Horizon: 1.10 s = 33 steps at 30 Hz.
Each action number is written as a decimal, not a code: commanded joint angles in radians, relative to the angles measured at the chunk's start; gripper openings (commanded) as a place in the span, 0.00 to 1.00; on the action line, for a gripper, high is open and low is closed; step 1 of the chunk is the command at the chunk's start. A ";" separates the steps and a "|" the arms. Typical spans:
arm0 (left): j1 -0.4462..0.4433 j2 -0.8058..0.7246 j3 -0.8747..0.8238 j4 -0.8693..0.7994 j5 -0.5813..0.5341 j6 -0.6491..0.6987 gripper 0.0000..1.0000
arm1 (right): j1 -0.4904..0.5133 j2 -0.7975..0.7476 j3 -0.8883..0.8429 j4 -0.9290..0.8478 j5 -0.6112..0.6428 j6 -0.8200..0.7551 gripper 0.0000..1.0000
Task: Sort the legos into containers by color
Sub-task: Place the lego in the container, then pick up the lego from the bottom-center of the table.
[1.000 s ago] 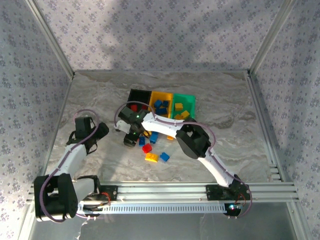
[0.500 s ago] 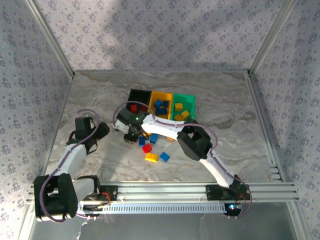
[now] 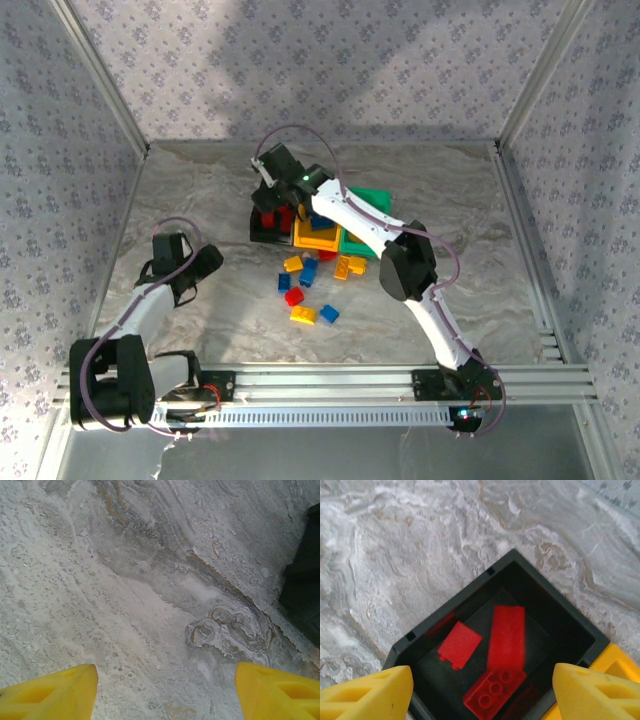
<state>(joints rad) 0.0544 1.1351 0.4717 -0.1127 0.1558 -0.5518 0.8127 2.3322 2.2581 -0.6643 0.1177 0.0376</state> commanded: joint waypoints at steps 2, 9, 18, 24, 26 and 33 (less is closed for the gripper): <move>0.005 0.009 0.006 0.027 0.037 -0.003 0.73 | 0.067 -0.074 -0.148 -0.009 0.023 0.003 0.75; 0.005 0.015 0.005 0.033 0.043 -0.003 0.73 | 0.126 -0.323 -0.549 0.099 -0.056 0.039 0.73; 0.002 0.032 0.004 0.048 0.054 -0.006 0.73 | 0.232 -0.456 -0.858 0.125 -0.022 0.241 0.73; -0.003 0.039 -0.001 0.058 0.056 -0.007 0.73 | 0.263 -0.447 -0.917 0.144 -0.018 0.316 0.72; -0.006 0.044 0.001 0.061 0.055 -0.007 0.73 | 0.271 -0.434 -0.921 0.150 -0.021 0.330 0.71; -0.020 0.054 0.004 0.062 0.051 -0.002 0.73 | 0.287 -0.381 -0.904 0.145 -0.017 0.356 0.62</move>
<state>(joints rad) 0.0425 1.1843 0.4717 -0.0700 0.1951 -0.5518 1.0904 1.9137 1.3434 -0.5121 0.0906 0.3565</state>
